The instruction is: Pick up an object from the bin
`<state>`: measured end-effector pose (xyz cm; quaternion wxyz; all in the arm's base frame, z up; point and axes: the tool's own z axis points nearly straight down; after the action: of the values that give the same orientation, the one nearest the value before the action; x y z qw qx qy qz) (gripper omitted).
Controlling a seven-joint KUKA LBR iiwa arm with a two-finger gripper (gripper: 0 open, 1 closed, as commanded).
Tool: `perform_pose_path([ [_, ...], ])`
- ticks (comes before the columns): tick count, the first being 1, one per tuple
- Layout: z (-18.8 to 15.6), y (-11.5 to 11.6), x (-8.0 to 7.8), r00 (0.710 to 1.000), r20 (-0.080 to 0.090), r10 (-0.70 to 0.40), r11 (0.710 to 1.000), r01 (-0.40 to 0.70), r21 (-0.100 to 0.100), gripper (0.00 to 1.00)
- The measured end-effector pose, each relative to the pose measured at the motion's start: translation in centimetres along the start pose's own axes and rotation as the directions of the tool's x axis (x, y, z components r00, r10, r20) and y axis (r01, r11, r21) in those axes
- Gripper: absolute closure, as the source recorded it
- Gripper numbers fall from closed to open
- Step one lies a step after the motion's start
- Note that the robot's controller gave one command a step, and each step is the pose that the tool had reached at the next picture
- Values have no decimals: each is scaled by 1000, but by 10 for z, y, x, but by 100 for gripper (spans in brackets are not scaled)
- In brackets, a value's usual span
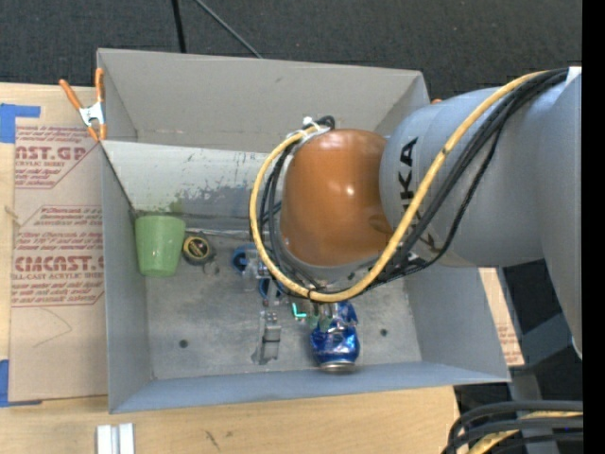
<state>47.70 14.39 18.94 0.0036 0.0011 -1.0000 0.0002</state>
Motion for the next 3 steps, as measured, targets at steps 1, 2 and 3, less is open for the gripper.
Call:
perform_pose_path([
  [1,119,-56,-92,884,11,467,884,-467,-6,0],
  [2,88,-47,-81,854,7,521,854,-521,-6,0],
  [3,76,-61,-84,753,6,658,753,-658,-6,0],
])
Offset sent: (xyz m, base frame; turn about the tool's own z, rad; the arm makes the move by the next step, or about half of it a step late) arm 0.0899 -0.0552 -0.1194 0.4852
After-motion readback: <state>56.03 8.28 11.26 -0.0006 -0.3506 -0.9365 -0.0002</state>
